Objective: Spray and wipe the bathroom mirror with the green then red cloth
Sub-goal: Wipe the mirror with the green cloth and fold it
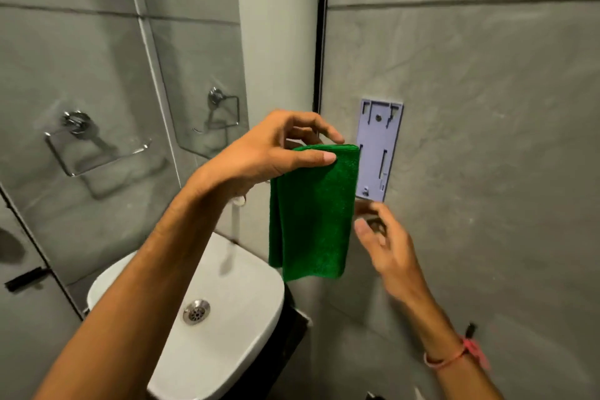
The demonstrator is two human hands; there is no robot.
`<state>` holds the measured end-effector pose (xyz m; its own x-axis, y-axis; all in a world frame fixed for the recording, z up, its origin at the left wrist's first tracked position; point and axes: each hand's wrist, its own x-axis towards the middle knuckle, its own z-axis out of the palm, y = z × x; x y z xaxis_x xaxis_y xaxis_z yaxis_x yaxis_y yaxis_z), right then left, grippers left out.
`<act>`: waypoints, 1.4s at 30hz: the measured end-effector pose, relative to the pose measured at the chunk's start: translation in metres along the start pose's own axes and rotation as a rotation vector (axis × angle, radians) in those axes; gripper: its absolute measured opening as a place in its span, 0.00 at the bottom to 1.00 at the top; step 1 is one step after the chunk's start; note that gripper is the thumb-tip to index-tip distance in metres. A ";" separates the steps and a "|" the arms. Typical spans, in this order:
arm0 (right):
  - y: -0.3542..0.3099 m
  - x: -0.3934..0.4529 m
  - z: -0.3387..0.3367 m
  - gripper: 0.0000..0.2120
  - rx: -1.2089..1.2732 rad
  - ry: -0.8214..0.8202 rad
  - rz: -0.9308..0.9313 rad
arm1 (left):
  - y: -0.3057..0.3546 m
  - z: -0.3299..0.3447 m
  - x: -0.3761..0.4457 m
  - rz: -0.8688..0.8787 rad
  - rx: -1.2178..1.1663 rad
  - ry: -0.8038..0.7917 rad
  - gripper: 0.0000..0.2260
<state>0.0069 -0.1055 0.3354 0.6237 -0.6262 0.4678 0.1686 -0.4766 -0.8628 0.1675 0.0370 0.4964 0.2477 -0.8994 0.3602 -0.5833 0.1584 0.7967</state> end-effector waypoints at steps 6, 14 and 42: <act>-0.153 0.103 -0.002 0.06 0.345 -0.251 -0.244 | 0.060 -0.054 0.009 0.238 -0.446 0.193 0.16; -0.272 0.194 0.043 0.05 0.060 0.153 -0.435 | 0.085 -0.045 0.043 0.435 -1.222 0.338 0.25; -0.292 0.327 -0.035 0.37 -1.575 0.845 -0.820 | 0.060 -0.303 0.300 0.529 0.485 1.086 0.25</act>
<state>0.1354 -0.1925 0.7470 0.2194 0.1360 0.9661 -0.8329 -0.4897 0.2581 0.4415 -0.1001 0.7998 0.2657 0.0496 0.9628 -0.9640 0.0222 0.2649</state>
